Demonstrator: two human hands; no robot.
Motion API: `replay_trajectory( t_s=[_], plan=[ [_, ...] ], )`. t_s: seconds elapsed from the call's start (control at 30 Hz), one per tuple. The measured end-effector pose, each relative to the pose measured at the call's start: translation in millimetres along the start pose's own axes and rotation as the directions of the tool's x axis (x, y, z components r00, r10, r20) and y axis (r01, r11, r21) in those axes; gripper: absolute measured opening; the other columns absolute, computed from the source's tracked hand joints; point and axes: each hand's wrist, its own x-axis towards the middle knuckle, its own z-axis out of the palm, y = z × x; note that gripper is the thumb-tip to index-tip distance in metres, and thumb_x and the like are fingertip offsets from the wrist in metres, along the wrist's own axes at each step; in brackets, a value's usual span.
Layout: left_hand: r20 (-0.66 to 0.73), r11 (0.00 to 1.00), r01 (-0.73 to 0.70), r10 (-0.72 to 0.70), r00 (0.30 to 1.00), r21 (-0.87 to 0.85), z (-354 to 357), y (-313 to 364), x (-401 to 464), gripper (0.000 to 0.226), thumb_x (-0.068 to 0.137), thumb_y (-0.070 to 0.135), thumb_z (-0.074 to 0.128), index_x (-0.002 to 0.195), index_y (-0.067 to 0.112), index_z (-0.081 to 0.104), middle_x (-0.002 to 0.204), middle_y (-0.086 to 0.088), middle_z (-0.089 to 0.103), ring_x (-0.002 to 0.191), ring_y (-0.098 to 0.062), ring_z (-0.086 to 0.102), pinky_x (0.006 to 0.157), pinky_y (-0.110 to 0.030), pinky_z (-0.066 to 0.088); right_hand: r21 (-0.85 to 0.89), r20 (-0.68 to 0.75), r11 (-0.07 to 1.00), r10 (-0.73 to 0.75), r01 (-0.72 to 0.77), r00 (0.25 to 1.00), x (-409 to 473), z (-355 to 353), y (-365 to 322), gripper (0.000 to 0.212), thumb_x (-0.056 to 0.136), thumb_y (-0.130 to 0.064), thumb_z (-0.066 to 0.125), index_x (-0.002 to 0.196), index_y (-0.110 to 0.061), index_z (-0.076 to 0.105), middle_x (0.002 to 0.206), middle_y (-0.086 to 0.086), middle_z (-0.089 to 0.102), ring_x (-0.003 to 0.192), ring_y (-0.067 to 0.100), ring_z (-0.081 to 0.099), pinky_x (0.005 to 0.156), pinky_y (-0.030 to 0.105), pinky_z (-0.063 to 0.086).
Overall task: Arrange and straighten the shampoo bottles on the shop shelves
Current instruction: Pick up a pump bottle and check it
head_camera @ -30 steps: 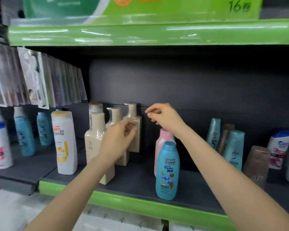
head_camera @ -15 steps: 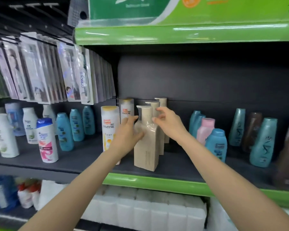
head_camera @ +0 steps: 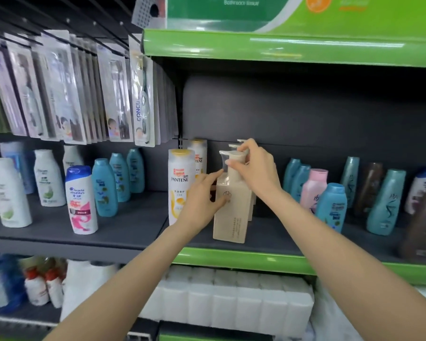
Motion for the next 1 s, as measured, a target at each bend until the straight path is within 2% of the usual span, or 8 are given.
replay_trajectory(
  t_s=[0.1, 0.27, 0.37, 0.43, 0.57, 0.63, 0.8, 1.0],
  plan=[
    [0.04, 0.996, 0.016, -0.013, 0.999, -0.09, -3.8, -8.8, -4.8, 0.059, 0.081, 0.016, 0.07, 0.134, 0.023, 0.046, 0.122, 0.005, 0.053, 0.097, -0.001, 0.052, 0.08, -0.005, 0.042, 0.044, -0.017, 0.999, 0.029, -0.028, 0.999, -3.2, 0.4, -0.7, 0.035, 0.08, -0.035, 0.071, 0.108, -0.018, 0.057, 0.093, 0.001, 0.06, 0.083, 0.018, 0.057, 0.073, 0.035, 0.049],
    [0.234, 0.975, 0.173, -0.138, 0.962, -0.136, 0.0, -19.1, -6.6, 0.079, 0.077, 0.023, 0.075, 0.143, 0.026, 0.032, 0.124, 0.003, 0.051, 0.11, -0.014, 0.053, 0.094, -0.033, 0.048, 0.099, -0.089, 0.988, 0.127, -0.118, 0.988, -0.5, -6.5, 3.0, 0.034, 0.077, -0.037, 0.073, 0.104, -0.018, 0.062, 0.093, 0.001, 0.066, 0.087, 0.018, 0.062, 0.071, 0.033, 0.049],
    [0.342, 0.946, 0.234, -0.148, 0.928, -0.224, 1.2, -16.5, -5.9, 0.066, 0.08, 0.02, 0.072, 0.137, 0.022, 0.037, 0.111, 0.012, 0.053, 0.105, -0.01, 0.056, 0.077, -0.015, 0.048, 0.152, -0.114, 0.962, 0.245, -0.227, 0.963, 2.7, -13.6, 7.3, 0.038, 0.074, -0.04, 0.075, 0.103, -0.018, 0.064, 0.099, 0.002, 0.067, 0.093, 0.02, 0.063, 0.079, 0.037, 0.052],
    [0.37, 0.93, 0.257, -0.149, 0.917, -0.262, 0.2, -15.3, -4.3, 0.055, 0.082, 0.019, 0.07, 0.13, 0.025, 0.043, 0.106, 0.016, 0.054, 0.103, -0.009, 0.056, 0.072, -0.013, 0.047, 0.171, -0.138, 0.949, 0.288, -0.263, 0.948, 2.6, -17.8, 9.7, 0.038, 0.074, -0.041, 0.076, 0.102, -0.019, 0.065, 0.099, 0.003, 0.068, 0.094, 0.023, 0.063, 0.081, 0.043, 0.053],
    [0.429, 0.932, 0.263, -0.138, 0.893, -0.247, 1.9, -17.4, -0.1, 0.058, 0.081, 0.026, 0.071, 0.13, 0.032, 0.04, 0.119, 0.007, 0.056, 0.113, -0.012, 0.053, 0.094, -0.033, 0.047, 0.233, -0.164, 0.926, 0.338, -0.297, 0.927, 0.7, -22.7, 13.9, 0.037, 0.073, -0.036, 0.078, 0.101, -0.016, 0.066, 0.092, 0.003, 0.067, 0.089, 0.025, 0.065, 0.079, 0.047, 0.055],
    [0.437, 0.932, 0.264, -0.136, 0.889, -0.247, 3.0, -17.7, 1.7, 0.059, 0.082, 0.027, 0.07, 0.132, 0.032, 0.038, 0.12, 0.002, 0.057, 0.113, -0.014, 0.054, 0.095, -0.038, 0.048, 0.277, -0.17, 0.911, 0.361, -0.307, 0.917, -0.3, -22.6, 16.5, 0.038, 0.072, -0.034, 0.078, 0.102, -0.015, 0.066, 0.092, 0.004, 0.067, 0.087, 0.023, 0.065, 0.077, 0.047, 0.056],
    [0.413, 0.929, 0.254, -0.126, 0.902, -0.271, 2.2, -19.1, 5.3, 0.053, 0.085, 0.02, 0.066, 0.132, 0.028, 0.04, 0.11, 0.004, 0.058, 0.106, -0.011, 0.055, 0.085, -0.031, 0.051, 0.301, -0.172, 0.906, 0.36, -0.299, 0.917, -0.2, -21.9, 17.7, 0.034, 0.073, -0.034, 0.078, 0.099, -0.017, 0.064, 0.09, 0.005, 0.066, 0.086, 0.023, 0.065, 0.075, 0.047, 0.056],
    [0.356, 0.923, 0.234, -0.117, 0.927, -0.305, -2.9, -17.1, 7.2, 0.048, 0.087, 0.017, 0.064, 0.126, 0.035, 0.042, 0.107, 0.006, 0.058, 0.107, -0.016, 0.056, 0.091, -0.036, 0.048, 0.289, -0.183, 0.927, 0.299, -0.24, 0.937, 1.3, -23.8, 9.9, 0.031, 0.075, -0.037, 0.075, 0.096, -0.018, 0.062, 0.088, 0.002, 0.068, 0.087, 0.019, 0.064, 0.078, 0.045, 0.055]
  ],
)
